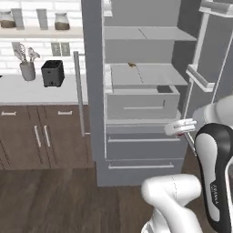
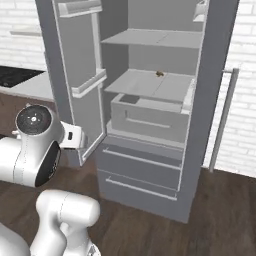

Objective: Take the strawberry from the fridge and place it on top of the pancake, located on the dining counter.

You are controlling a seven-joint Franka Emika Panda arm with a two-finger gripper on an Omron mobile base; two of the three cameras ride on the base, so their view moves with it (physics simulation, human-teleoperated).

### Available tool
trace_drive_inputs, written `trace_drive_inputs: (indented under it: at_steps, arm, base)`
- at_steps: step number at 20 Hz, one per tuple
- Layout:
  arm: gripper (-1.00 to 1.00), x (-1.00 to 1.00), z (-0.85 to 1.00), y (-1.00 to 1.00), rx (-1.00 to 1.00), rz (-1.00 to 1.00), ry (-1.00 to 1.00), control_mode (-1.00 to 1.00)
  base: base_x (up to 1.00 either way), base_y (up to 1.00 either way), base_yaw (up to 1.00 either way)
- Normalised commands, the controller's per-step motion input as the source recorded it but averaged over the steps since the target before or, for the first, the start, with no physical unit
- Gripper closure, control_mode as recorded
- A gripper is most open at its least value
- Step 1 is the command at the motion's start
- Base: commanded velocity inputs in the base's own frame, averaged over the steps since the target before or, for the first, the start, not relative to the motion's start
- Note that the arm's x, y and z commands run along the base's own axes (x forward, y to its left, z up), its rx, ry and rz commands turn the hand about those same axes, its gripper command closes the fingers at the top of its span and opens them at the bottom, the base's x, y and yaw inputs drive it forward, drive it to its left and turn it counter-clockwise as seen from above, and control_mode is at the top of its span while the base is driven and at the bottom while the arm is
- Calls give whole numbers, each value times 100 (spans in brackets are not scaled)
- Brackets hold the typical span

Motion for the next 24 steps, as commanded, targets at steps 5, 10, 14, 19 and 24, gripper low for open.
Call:
trace_drive_inputs:
  at_steps: [5, 10, 14, 19, 24]
  arm:
    - [100, 0, 0, 0, 0, 0, 0, 100]
    - [100, 0, 0, 0, 0, 0, 0, 100]
    - [100, 0, 0, 0, 0, 0, 0, 100]
    - [100, 0, 0, 0, 0, 0, 0, 100]
    - [100, 0, 0, 0, 0, 0, 0, 100]
  base:
    - [-3, 0, 64]
    - [-9, 0, 68]
    - [-18, 0, 70]
    - [-20, 0, 67]
    - [-15, 0, 61]
